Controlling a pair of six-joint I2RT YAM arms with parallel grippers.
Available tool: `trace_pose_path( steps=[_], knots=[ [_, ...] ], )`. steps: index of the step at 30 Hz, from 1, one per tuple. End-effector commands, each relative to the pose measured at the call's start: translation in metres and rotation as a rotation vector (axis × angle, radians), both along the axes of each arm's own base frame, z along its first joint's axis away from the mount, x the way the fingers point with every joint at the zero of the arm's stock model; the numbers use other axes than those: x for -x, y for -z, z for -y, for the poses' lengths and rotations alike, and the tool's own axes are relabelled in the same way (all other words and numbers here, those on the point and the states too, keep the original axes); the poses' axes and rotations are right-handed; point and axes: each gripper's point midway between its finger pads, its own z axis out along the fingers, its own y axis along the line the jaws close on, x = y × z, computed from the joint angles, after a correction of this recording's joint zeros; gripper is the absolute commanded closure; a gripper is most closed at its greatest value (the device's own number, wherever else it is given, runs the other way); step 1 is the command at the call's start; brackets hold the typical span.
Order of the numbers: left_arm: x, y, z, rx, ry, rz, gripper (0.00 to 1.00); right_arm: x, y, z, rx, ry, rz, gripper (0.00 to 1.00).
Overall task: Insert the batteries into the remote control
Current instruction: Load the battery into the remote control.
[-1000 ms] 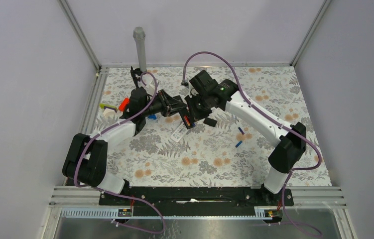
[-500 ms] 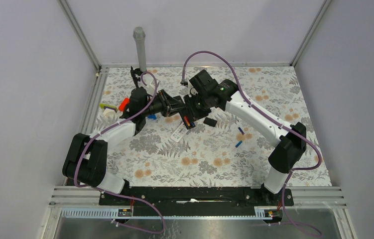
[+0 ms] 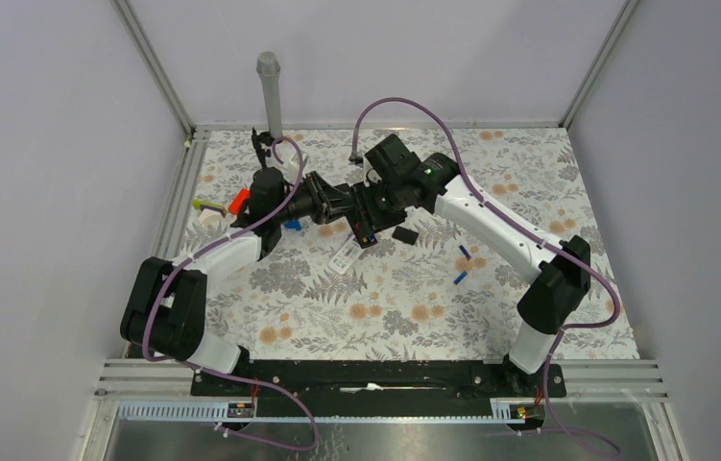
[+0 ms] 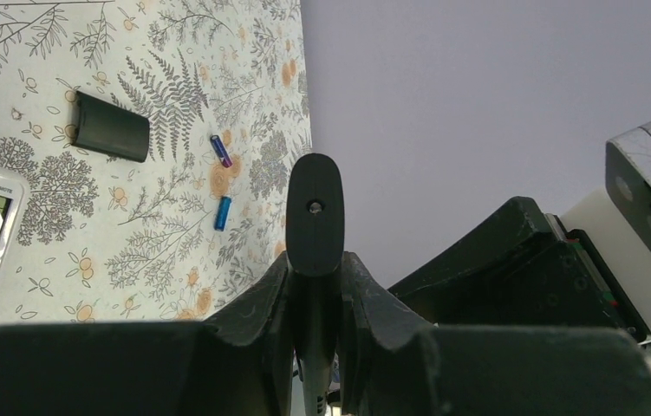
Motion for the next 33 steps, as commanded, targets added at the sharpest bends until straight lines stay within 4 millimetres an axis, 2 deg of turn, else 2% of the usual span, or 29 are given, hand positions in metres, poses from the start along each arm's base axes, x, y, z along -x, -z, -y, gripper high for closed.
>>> trace_pose_path(
  steps=[1, 3, 7, 9, 17, 21, 24, 30, 33],
  knots=[
    [-0.003, -0.041, 0.005, 0.052, 0.020, 0.114, 1.00, -0.001, -0.042, -0.005, -0.092, 0.028, 0.059, 0.49],
    [-0.002, -0.044, 0.004, 0.065, 0.018, 0.112, 1.00, -0.005, -0.057, -0.003, -0.133, 0.060, 0.086, 0.42],
    [0.001, -0.057, 0.002, 0.151, 0.008, 0.099, 1.00, -0.016, -0.108, 0.009, -0.317, 0.127, 0.152, 0.27],
    [0.003, -0.064, 0.000, 0.206, 0.004, 0.083, 1.00, -0.021, -0.125, 0.017, -0.399, 0.167, 0.160, 0.20],
    [0.002, -0.112, -0.013, 0.386, -0.070, 0.067, 1.00, -0.022, -0.150, 0.038, -0.587, 0.307, 0.173, 0.09],
    [-0.003, -0.131, -0.024, 0.464, -0.127, 0.003, 1.00, -0.016, -0.163, 0.030, -0.719, 0.305, 0.158, 0.02],
    [0.000, -0.151, -0.029, 0.549, -0.135, -0.040, 1.00, -0.010, -0.172, 0.023, -0.773, 0.266, 0.133, 0.00],
    [0.001, -0.160, -0.031, 0.523, -0.160, -0.067, 1.00, -0.002, -0.190, 0.014, -0.898, 0.221, 0.110, 0.01],
    [0.002, -0.163, -0.032, 0.537, -0.160, -0.071, 1.00, 0.000, -0.192, 0.010, -0.936, 0.209, 0.083, 0.07]
  ],
)
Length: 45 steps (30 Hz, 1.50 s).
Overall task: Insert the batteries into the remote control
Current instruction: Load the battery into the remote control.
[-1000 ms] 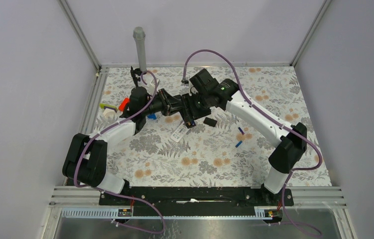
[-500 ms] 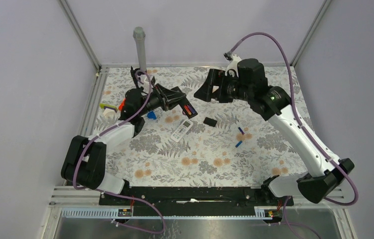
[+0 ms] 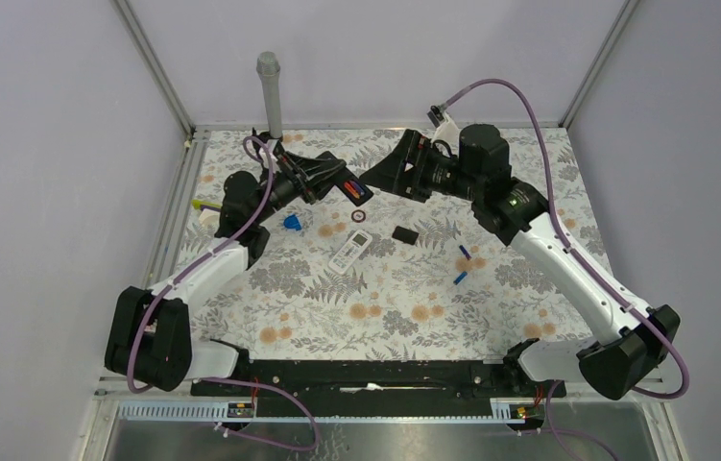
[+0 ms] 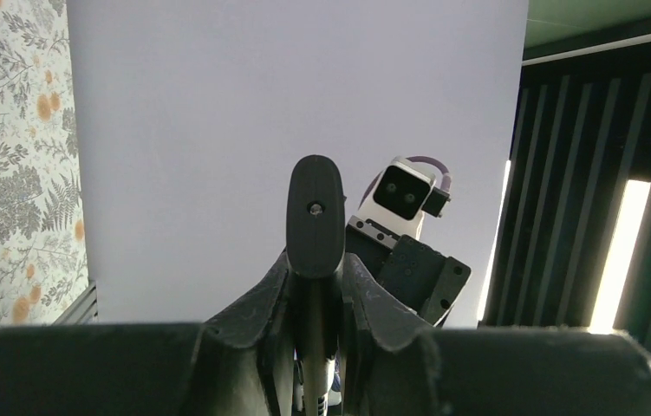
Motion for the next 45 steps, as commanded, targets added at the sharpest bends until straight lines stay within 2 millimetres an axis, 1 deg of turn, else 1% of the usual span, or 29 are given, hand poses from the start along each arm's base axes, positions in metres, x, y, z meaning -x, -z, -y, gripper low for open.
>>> trace_pose_path(
  steps=[1, 6, 7, 9, 14, 17, 24, 34, 37, 39, 42, 45],
  knots=[
    [0.003, -0.038, -0.007, 0.062, -0.032, 0.056, 1.00, 0.012, -0.036, -0.007, -0.142, -0.067, 0.054, 0.10],
    [0.004, -0.037, -0.009, 0.051, -0.042, 0.034, 1.00, 0.017, -0.031, -0.010, -0.142, -0.112, 0.077, 0.25],
    [0.004, -0.037, -0.009, 0.046, -0.045, 0.027, 1.00, 0.019, -0.030, -0.010, -0.143, -0.116, 0.078, 0.26],
    [0.004, -0.035, -0.009, 0.039, -0.048, 0.009, 1.00, 0.021, -0.036, -0.011, -0.169, -0.133, 0.114, 0.28],
    [0.005, -0.033, -0.010, 0.039, -0.050, -0.031, 1.00, 0.022, -0.029, -0.012, -0.159, -0.156, 0.124, 0.31],
    [0.005, -0.033, -0.010, 0.042, -0.050, -0.045, 1.00, 0.020, -0.021, -0.014, -0.140, -0.164, 0.112, 0.38],
    [0.006, -0.037, -0.010, 0.043, -0.048, -0.042, 1.00, 0.018, -0.014, -0.018, -0.141, -0.173, 0.088, 0.51],
    [0.006, -0.039, -0.011, 0.042, -0.051, -0.034, 1.00, 0.011, -0.002, -0.020, -0.109, -0.159, 0.059, 0.56],
    [0.007, -0.043, -0.010, 0.044, -0.047, -0.023, 1.00, 0.008, 0.003, -0.021, -0.096, -0.147, 0.039, 0.57],
    [0.008, -0.047, -0.009, 0.045, -0.042, -0.015, 1.00, 0.004, 0.015, -0.020, -0.065, -0.129, -0.007, 0.58],
    [0.009, -0.054, -0.008, 0.047, -0.035, 0.003, 1.00, 0.000, 0.028, -0.022, -0.041, -0.117, -0.057, 0.60],
    [0.010, -0.058, -0.008, 0.048, -0.035, 0.019, 1.00, -0.002, 0.032, -0.024, -0.041, -0.118, -0.080, 0.61]
  ],
)
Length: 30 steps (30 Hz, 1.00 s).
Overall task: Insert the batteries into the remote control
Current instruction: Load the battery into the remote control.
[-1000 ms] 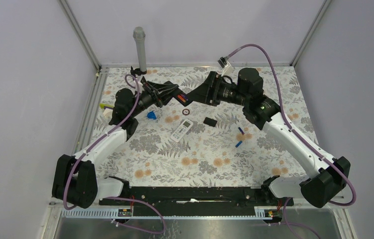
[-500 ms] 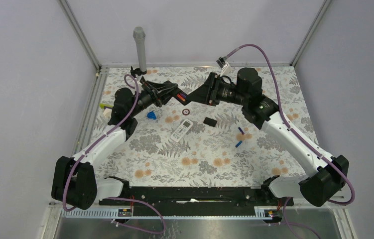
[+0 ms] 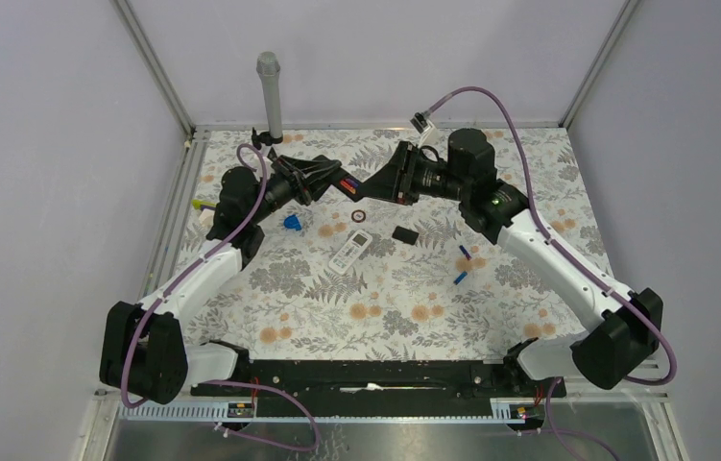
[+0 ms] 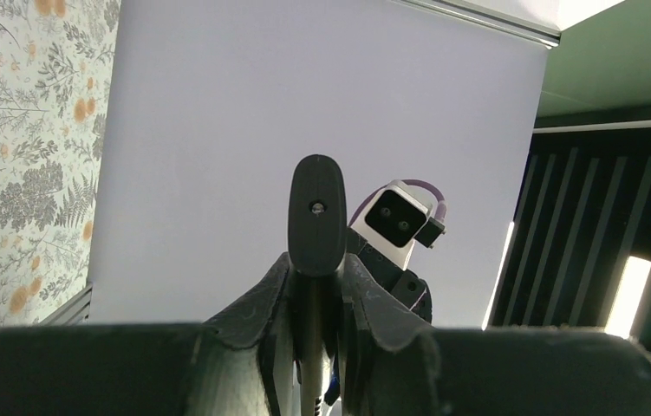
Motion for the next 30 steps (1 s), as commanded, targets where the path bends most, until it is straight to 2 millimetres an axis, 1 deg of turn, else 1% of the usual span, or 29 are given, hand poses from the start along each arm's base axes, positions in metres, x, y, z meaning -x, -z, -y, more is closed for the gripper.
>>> trace_pose_path(
  steps=[1, 5, 9, 12, 14, 17, 20, 22, 23, 24, 27, 28, 30],
  knots=[
    [0.014, -0.064, 0.000, 0.073, 0.019, 0.173, 1.00, -0.008, 0.015, -0.002, 0.043, 0.017, -0.057, 0.61],
    [0.016, -0.071, 0.001, 0.073, 0.028, 0.214, 1.00, -0.008, 0.016, -0.003, 0.042, 0.013, -0.068, 0.62],
    [0.020, -0.083, 0.002, 0.055, 0.035, 0.295, 1.00, -0.008, 0.018, -0.004, 0.051, 0.009, -0.102, 0.63],
    [0.026, -0.097, 0.002, 0.032, 0.040, 0.389, 1.00, -0.012, 0.027, -0.004, 0.090, 0.025, -0.164, 0.65],
    [0.030, -0.108, 0.003, 0.022, 0.043, 0.453, 1.00, -0.014, 0.038, -0.002, 0.120, 0.032, -0.225, 0.67],
    [0.036, -0.119, 0.002, 0.014, 0.048, 0.522, 1.00, -0.017, 0.046, -0.002, 0.117, 0.032, -0.263, 0.73],
    [0.039, -0.123, 0.002, 0.015, 0.052, 0.551, 1.00, -0.017, 0.041, -0.004, 0.094, 0.014, -0.248, 0.76],
    [0.040, -0.124, 0.001, 0.015, 0.056, 0.560, 1.00, -0.016, 0.036, -0.006, 0.067, -0.006, -0.234, 0.76],
    [0.040, -0.123, 0.001, 0.010, 0.055, 0.560, 1.00, -0.015, 0.032, -0.007, 0.051, -0.022, -0.221, 0.73],
    [0.039, -0.121, 0.000, 0.004, 0.051, 0.556, 1.00, -0.014, 0.027, -0.008, 0.036, -0.035, -0.208, 0.68],
    [0.033, -0.111, -0.001, -0.056, 0.034, 0.556, 1.00, -0.009, 0.011, -0.008, -0.014, -0.065, -0.128, 0.43],
    [0.031, -0.108, -0.003, -0.086, 0.023, 0.562, 1.00, -0.007, 0.003, -0.007, -0.034, -0.073, -0.086, 0.34],
    [0.026, -0.099, -0.006, -0.156, 0.003, 0.568, 1.00, -0.003, -0.010, -0.005, -0.058, -0.090, -0.003, 0.21]
  ],
)
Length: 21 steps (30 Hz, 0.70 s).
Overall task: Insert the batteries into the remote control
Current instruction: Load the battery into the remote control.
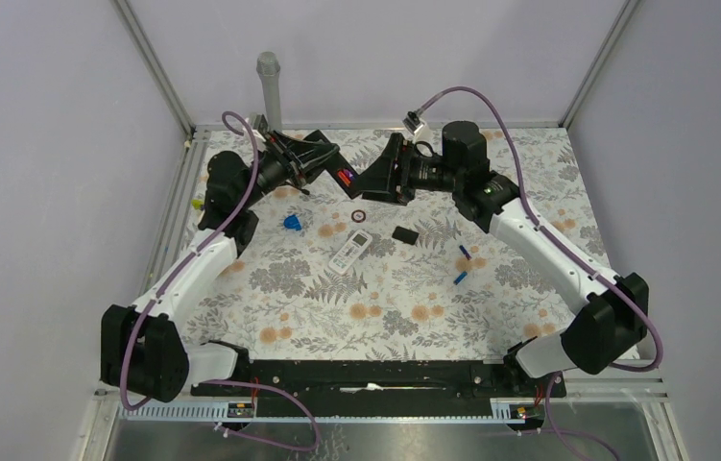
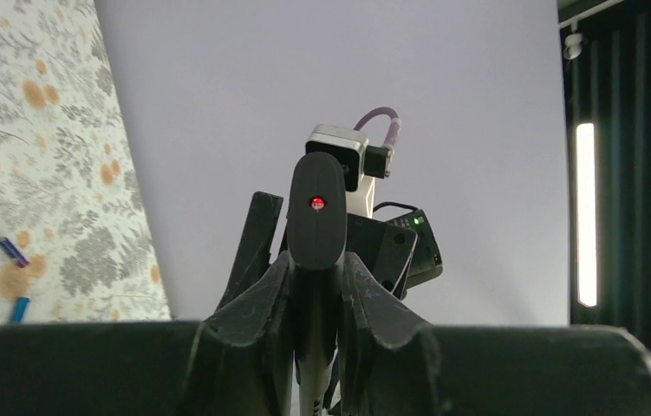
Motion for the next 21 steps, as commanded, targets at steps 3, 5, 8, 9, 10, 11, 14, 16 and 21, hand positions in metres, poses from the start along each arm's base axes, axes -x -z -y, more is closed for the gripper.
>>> trace_pose_path(
  steps=[3, 5, 8, 9, 10, 11, 14, 16, 21],
  knots=[
    [0.021, -0.044, -0.009, -0.124, -0.024, 0.270, 1.00, 0.010, -0.029, 0.009, -0.067, -0.029, 0.250, 0.08],
    [0.021, -0.040, -0.009, -0.175, -0.025, 0.300, 1.00, 0.015, -0.034, 0.012, -0.075, -0.044, 0.317, 0.04],
    [0.022, -0.037, -0.009, -0.238, -0.017, 0.353, 1.00, 0.019, -0.034, 0.014, -0.067, -0.064, 0.375, 0.03],
    [0.024, -0.037, -0.009, -0.253, -0.014, 0.372, 1.00, 0.018, -0.032, 0.014, -0.060, -0.065, 0.383, 0.03],
    [0.025, -0.037, -0.009, -0.270, -0.013, 0.386, 1.00, 0.017, -0.030, 0.014, -0.050, -0.064, 0.389, 0.03],
    [0.026, -0.037, -0.009, -0.284, -0.011, 0.404, 1.00, 0.017, -0.028, 0.014, -0.044, -0.063, 0.395, 0.03],
    [0.029, -0.038, -0.009, -0.323, -0.007, 0.440, 1.00, 0.015, -0.028, 0.013, -0.045, -0.065, 0.406, 0.04],
    [0.030, -0.040, -0.009, -0.328, 0.001, 0.452, 1.00, 0.014, -0.027, 0.011, -0.051, -0.082, 0.407, 0.09],
    [0.032, -0.043, -0.007, -0.317, 0.017, 0.459, 1.00, 0.013, -0.021, 0.003, -0.046, -0.134, 0.384, 0.29]
  ],
)
